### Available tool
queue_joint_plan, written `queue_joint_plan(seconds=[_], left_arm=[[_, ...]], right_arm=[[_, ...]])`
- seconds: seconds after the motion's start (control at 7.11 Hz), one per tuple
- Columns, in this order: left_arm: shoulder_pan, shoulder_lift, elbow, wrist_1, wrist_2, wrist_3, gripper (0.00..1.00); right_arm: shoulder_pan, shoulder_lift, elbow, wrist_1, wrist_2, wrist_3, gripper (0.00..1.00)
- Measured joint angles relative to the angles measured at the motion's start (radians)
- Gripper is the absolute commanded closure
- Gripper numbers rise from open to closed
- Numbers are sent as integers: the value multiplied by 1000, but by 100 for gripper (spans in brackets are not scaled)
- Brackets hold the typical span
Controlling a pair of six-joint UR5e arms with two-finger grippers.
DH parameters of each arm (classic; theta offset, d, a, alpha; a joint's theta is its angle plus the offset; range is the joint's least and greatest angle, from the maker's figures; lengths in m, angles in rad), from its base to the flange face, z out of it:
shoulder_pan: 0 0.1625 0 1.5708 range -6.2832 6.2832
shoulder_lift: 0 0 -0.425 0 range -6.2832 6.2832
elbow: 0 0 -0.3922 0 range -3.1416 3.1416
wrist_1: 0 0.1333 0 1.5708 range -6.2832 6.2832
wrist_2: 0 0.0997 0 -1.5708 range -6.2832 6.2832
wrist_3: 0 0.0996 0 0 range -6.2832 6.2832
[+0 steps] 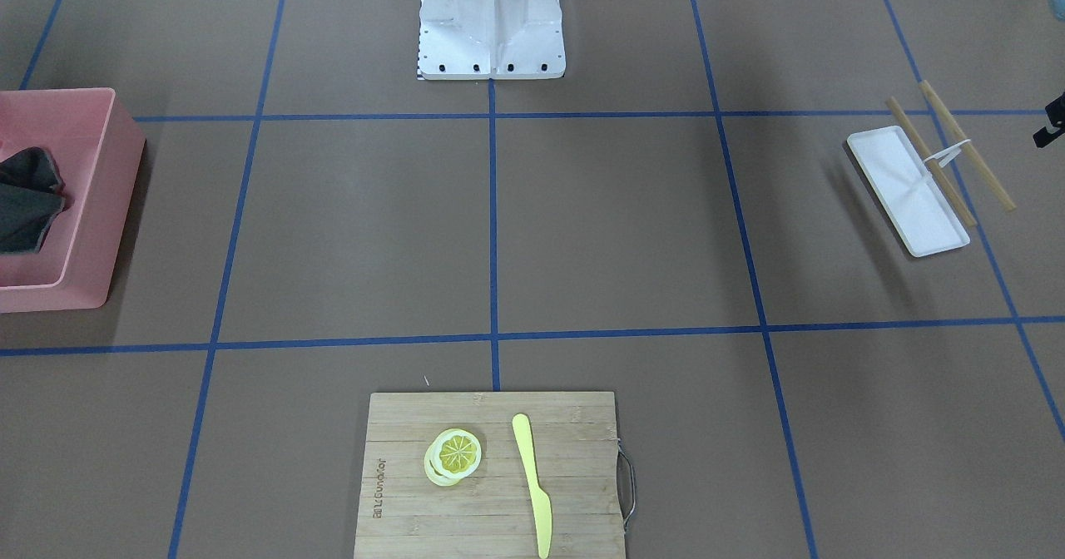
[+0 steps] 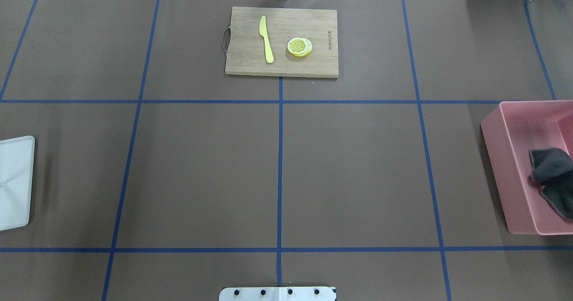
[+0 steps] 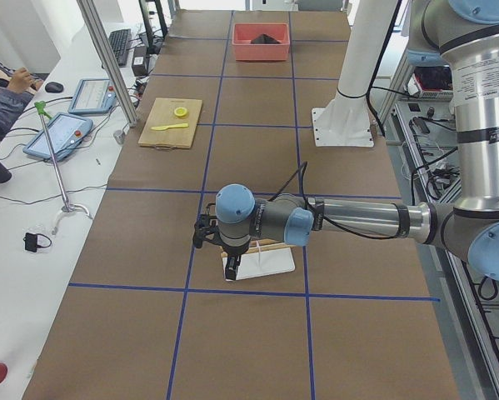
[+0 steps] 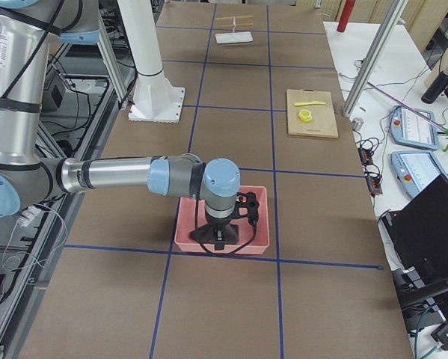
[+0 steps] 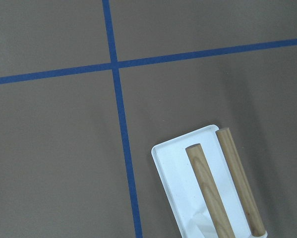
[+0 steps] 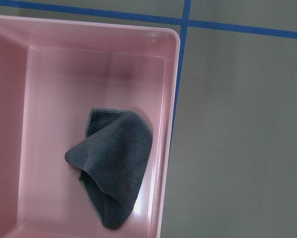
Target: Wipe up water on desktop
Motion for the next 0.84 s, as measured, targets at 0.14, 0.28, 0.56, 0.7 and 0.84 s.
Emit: queue_joint_plan(seconds=[0.14,0.28,0.56,0.7,0.84], left_arm=[[0,0,0,0,0,0,2],[0,0,-1,0,0,0,2],[0,0,1,-1,0,0,2],[0,0,1,-1,0,0,2],[0,-1,2,-1,0,0,2]], right_arm=[[0,0,0,0,2,0,0],[0,-1,-1,0,9,0,0],[0,-1,1,1,28,-1,0],[0,0,1,1,31,-1,0],[0,0,0,1,33,0,0]])
